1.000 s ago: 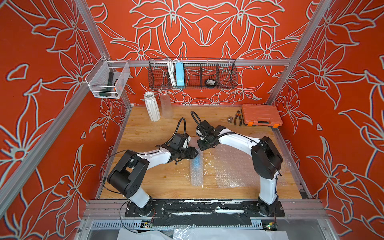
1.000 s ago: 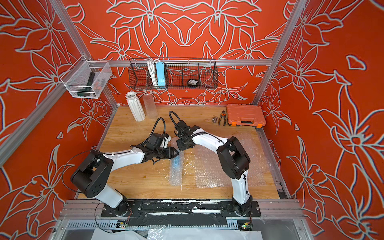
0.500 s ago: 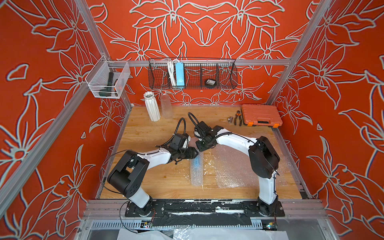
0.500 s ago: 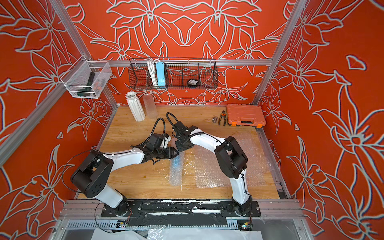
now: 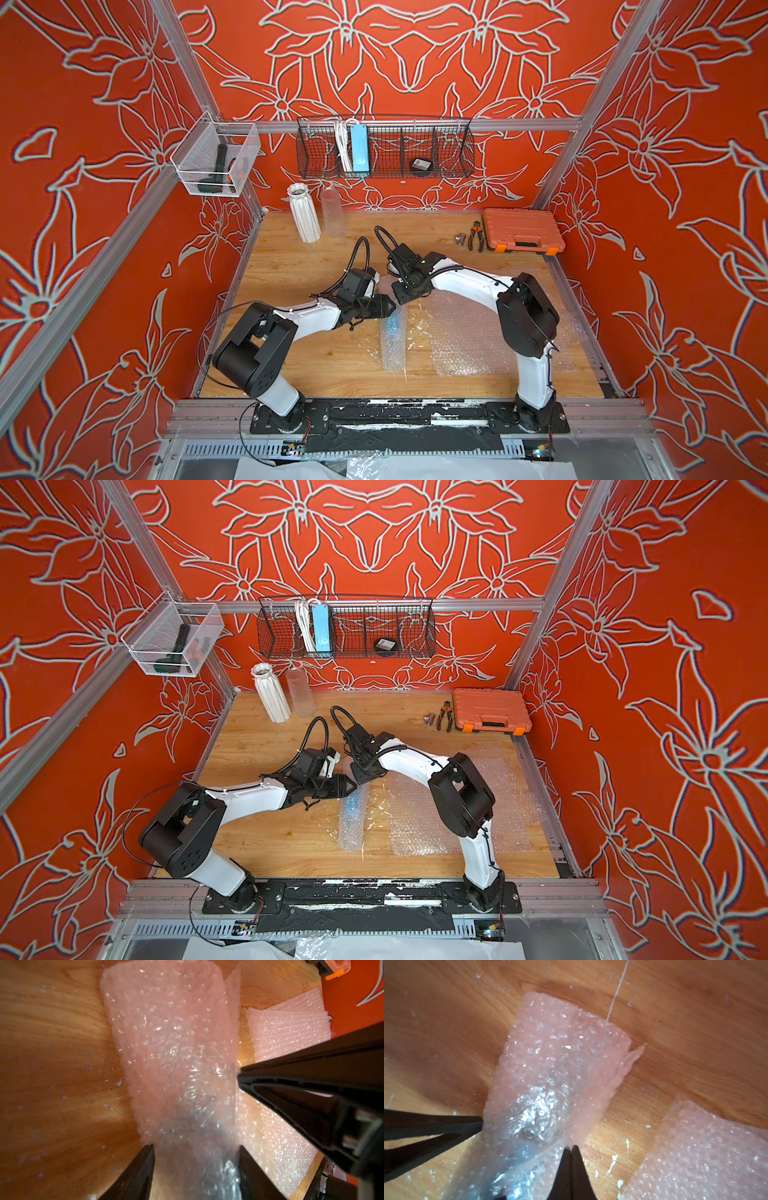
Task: Unwrap the vase from the bubble wrap
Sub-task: Unwrap the bubble wrap at the center of the board.
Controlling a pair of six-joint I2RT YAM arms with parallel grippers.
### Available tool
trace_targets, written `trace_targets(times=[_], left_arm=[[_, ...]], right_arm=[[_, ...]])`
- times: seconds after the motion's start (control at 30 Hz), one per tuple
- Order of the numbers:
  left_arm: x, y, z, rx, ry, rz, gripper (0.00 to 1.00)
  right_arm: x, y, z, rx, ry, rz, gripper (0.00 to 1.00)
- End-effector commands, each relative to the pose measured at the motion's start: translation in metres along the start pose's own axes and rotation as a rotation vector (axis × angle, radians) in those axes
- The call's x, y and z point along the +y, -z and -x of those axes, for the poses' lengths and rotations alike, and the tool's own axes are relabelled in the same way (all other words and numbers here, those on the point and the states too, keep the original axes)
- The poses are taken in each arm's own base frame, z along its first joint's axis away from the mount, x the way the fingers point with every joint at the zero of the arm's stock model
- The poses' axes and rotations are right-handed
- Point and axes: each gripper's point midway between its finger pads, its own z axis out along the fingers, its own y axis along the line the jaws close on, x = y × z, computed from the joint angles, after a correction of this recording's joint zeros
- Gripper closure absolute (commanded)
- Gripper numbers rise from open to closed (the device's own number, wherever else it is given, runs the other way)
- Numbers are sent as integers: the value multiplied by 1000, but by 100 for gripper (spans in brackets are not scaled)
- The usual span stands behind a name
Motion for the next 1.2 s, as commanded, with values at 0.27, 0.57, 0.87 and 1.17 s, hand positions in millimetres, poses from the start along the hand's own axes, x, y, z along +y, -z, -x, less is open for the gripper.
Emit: trace_targets(times=[0.27, 0.57, 0.87, 1.17], left_arm=[[21, 1, -22, 44, 43, 65, 39], [23, 1, -23, 45, 45, 69, 39], [18, 0, -23, 53, 35, 42, 40], [14, 0, -22, 59, 25, 29, 40]], right_arm=[[-31, 16, 2, -62, -51, -154, 100], [-33, 19, 3, -91, -87, -159, 100], [1, 13, 7, -81, -42, 34, 94], [10, 14, 6, -74, -22, 82, 76]])
